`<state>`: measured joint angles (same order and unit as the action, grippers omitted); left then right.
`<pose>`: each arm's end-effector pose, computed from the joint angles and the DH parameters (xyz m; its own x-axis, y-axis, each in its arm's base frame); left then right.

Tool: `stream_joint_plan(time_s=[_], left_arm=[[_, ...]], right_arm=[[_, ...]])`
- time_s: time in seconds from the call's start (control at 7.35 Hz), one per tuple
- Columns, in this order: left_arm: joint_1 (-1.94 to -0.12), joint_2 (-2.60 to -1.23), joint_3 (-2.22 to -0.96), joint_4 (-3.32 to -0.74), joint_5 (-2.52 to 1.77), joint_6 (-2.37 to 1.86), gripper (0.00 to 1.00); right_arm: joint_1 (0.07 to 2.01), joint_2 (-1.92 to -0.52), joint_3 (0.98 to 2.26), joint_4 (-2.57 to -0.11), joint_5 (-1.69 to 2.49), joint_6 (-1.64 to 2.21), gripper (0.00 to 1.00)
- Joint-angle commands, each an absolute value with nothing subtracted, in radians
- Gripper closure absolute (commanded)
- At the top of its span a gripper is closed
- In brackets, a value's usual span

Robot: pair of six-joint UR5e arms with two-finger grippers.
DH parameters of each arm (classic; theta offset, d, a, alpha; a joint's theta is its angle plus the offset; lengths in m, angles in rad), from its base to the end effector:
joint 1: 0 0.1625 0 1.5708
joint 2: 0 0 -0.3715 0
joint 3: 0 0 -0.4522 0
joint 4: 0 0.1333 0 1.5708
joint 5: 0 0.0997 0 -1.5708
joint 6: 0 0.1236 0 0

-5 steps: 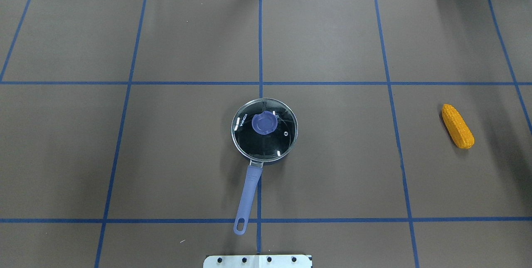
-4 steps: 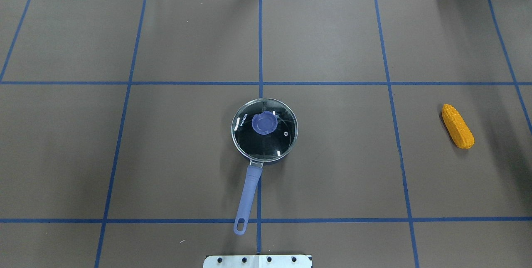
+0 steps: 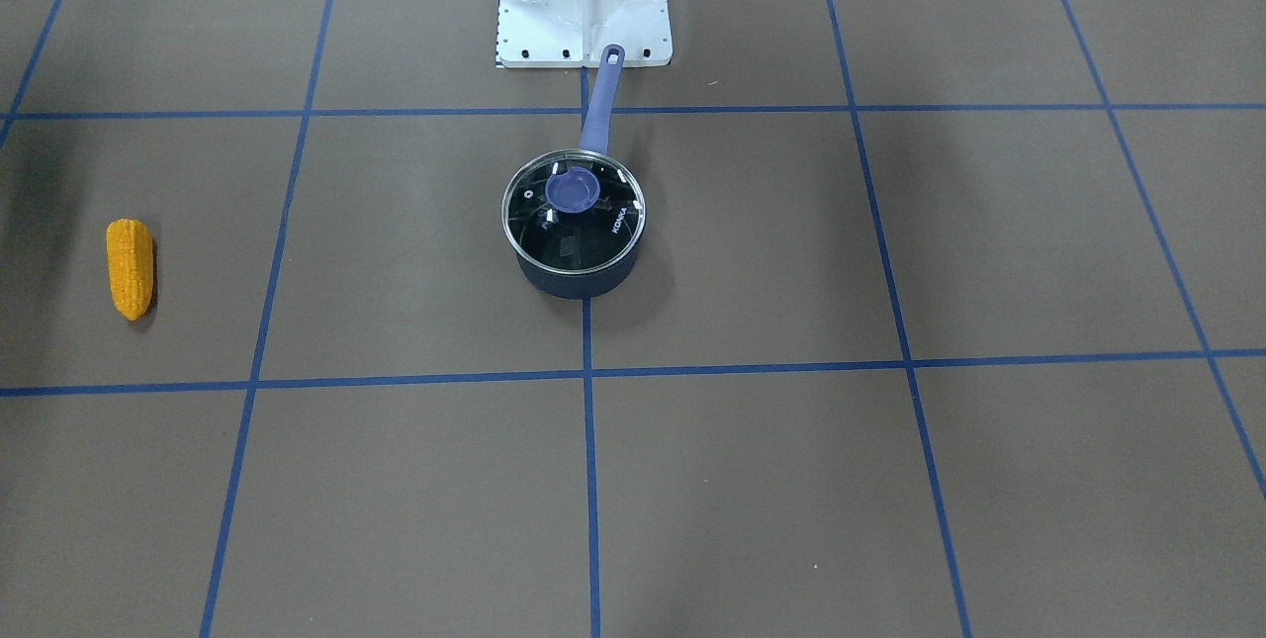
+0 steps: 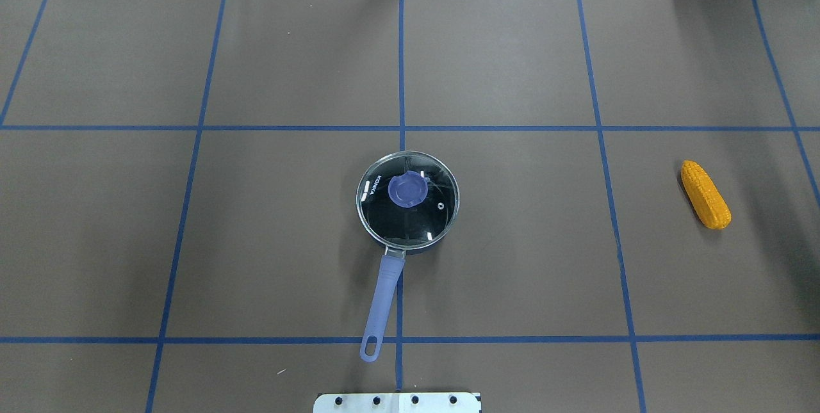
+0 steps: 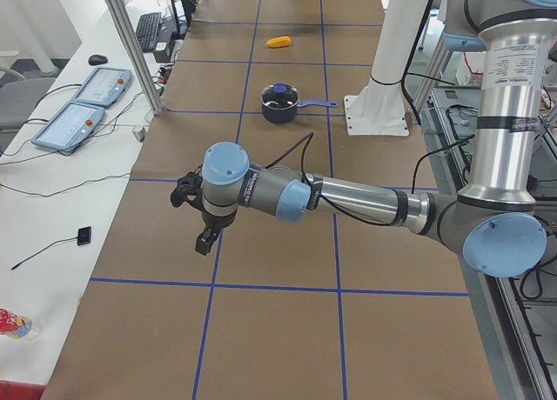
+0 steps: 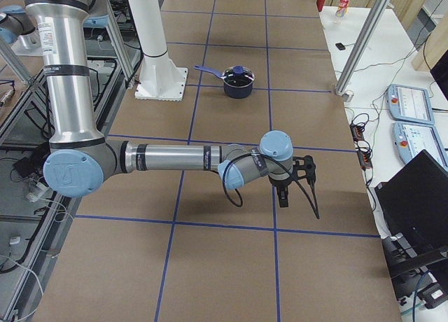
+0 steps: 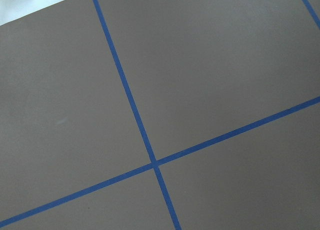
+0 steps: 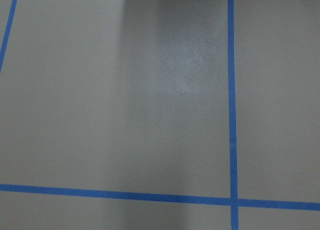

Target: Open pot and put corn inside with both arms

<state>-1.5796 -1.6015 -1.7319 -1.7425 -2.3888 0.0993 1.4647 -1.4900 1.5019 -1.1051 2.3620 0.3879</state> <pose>-0.0482 -0.5781 0.4912 0.6834 0.3449 -0.6435 -0.0598 0.9049 0.4214 -0.0195 -0.6120 0.5587 0.6506 -0.0358 0.7585 -0.1642 0.9686 0.1866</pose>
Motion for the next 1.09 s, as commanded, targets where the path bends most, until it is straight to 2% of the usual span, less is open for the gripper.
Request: stream_joint_plan(time_s=[0.0, 0.41, 0.95], left_arm=[[-1.467, -1.611, -1.840, -1.741, -2.405, -0.127, 0.02], [-1.223, -1.641, -2.015, -1.741, -2.369, -0.514, 0.02], [-0.956, -1.742, -2.120, -1.712, -2.246, -0.878, 0.02]], right_arm=[[1.462, -1.529, 1.543, -1.083, 2.396, 0.489, 0.00], [1.292, -1.505, 1.557, -0.993, 2.332, 0.650, 0.00], [1.134, -1.532, 1.589, -0.991, 2.310, 0.742, 0.00]])
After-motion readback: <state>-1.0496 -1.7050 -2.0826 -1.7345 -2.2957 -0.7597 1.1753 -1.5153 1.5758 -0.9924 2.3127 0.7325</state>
